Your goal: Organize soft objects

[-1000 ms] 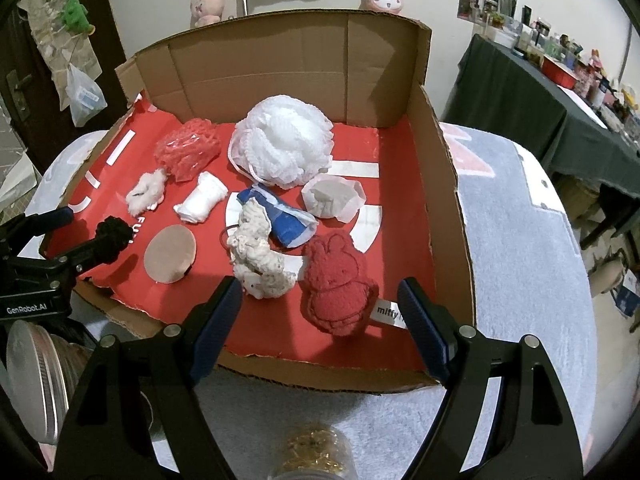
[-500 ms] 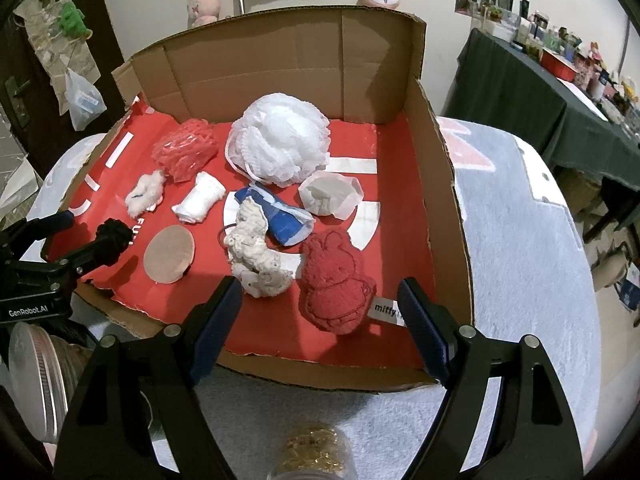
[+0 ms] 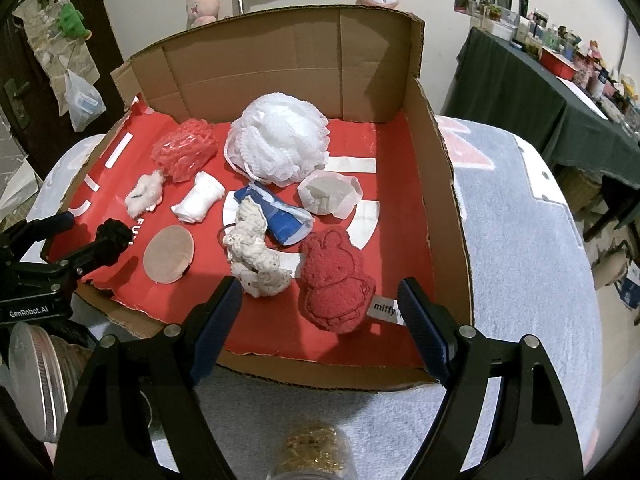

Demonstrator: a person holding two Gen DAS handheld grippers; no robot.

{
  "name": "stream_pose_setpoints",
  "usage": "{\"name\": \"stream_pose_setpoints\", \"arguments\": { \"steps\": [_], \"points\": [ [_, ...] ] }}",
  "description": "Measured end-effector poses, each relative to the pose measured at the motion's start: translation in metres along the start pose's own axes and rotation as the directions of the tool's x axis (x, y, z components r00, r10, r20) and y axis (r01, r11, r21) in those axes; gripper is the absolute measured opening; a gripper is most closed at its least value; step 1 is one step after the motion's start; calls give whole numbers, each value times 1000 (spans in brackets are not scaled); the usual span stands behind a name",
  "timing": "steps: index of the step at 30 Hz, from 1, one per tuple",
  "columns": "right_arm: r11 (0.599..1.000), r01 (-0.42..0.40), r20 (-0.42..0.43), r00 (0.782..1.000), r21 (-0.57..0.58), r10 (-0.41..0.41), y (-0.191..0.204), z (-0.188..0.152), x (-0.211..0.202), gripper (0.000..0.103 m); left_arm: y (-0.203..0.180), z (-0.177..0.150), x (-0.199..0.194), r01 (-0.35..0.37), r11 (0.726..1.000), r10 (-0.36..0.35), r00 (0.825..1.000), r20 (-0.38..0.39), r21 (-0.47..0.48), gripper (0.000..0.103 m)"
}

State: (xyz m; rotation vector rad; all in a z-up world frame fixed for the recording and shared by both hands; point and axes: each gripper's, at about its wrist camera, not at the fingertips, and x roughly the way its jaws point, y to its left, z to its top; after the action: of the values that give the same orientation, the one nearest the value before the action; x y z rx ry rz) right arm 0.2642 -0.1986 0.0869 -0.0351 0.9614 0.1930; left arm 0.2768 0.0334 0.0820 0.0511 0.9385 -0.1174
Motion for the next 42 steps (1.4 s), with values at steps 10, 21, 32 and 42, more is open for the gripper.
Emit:
{"name": "stream_pose_setpoints", "arguments": {
  "steps": [10,21,32,42],
  "points": [
    [1000,0,0,1000,0,0,0,0,0,80,1,0,0,1,1000,-1,1000,1,-2,102],
    [1000,0,0,1000,0,0,0,0,0,80,0,-1,0,3,1000,-3,1000,1,-6,102],
    [1000,0,0,1000,-1,0,1,0,0,80,0,-1,-1,0,1000,0,1000,1,-7,102],
    [1000,1,-2,1000,-1,-1,1,-1,0,80,0,-1,-1,-3,1000,3,1000,0,-13,102]
  ]
}}
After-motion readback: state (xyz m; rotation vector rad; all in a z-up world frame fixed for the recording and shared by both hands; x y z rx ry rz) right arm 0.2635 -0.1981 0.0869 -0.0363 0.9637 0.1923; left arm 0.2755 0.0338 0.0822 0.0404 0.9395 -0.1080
